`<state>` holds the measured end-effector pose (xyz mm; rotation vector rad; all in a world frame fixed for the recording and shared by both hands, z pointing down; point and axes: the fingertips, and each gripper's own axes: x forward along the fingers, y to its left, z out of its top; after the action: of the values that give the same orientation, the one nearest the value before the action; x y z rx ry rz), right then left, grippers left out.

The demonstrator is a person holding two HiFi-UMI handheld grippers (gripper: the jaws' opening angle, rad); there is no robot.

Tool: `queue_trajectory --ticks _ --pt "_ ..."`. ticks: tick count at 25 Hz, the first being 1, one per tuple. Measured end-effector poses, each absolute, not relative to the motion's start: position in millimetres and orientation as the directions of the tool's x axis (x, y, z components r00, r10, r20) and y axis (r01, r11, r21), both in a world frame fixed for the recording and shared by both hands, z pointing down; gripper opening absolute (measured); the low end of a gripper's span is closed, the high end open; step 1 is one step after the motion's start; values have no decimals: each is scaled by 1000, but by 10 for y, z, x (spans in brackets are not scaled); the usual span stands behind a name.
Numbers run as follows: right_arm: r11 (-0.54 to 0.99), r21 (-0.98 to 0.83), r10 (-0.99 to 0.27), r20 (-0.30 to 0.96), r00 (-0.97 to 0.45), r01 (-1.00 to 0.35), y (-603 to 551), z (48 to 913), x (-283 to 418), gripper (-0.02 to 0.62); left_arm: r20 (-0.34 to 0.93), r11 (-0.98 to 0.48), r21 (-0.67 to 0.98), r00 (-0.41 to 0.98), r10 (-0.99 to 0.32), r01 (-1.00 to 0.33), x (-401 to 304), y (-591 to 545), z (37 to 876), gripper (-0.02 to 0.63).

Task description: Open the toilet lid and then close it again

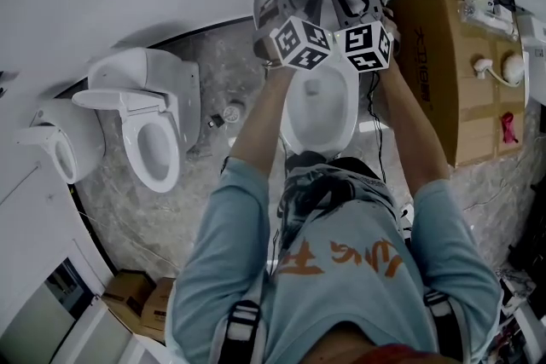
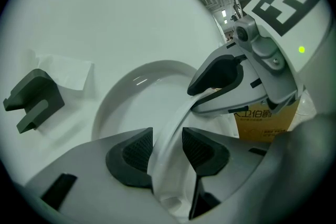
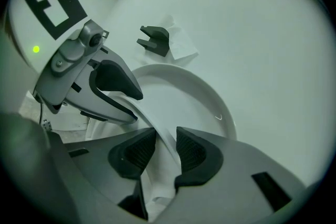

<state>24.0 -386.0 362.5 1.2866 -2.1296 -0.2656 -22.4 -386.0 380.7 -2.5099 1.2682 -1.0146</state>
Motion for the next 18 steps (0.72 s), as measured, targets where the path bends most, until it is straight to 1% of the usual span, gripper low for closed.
queue_trajectory --ticks 6,7,8,9,12,14,17,18 --pt "505 472 -847 434 -308 -723 -3784 3626 240 152 511 -650 -414 428 -745 -637 -264 -3765 3793 190" --pt "500 464 -846 443 -298 -731 -3779 3616 251 164 518 -656 -404 431 -739 -638 -285 -3745 3781 210" --pt "497 453 -844 453 -289 -740 -3768 3600 265 173 522 -656 -389 432 -735 -647 -310 -3719 3754 230" --pt "495 443 -841 461 -283 -747 -3748 3575 275 182 523 -650 -372 430 -736 -662 -344 -3687 3714 235" --pt "489 407 -841 455 -293 -771 -3638 3438 282 193 505 -606 -331 407 -761 -723 -484 -3557 3552 226" --pt "468 360 -855 416 -310 -807 -3536 3293 311 176 481 -567 -298 392 -784 -768 -571 -3450 3422 199" --pt "430 287 -880 347 -326 -856 -3392 3027 371 135 432 -503 -240 373 -821 -830 -689 -3275 3178 105" --pt "419 266 -886 330 -326 -868 -3334 2949 399 124 413 -481 -229 362 -835 -846 -721 -3206 3094 92"
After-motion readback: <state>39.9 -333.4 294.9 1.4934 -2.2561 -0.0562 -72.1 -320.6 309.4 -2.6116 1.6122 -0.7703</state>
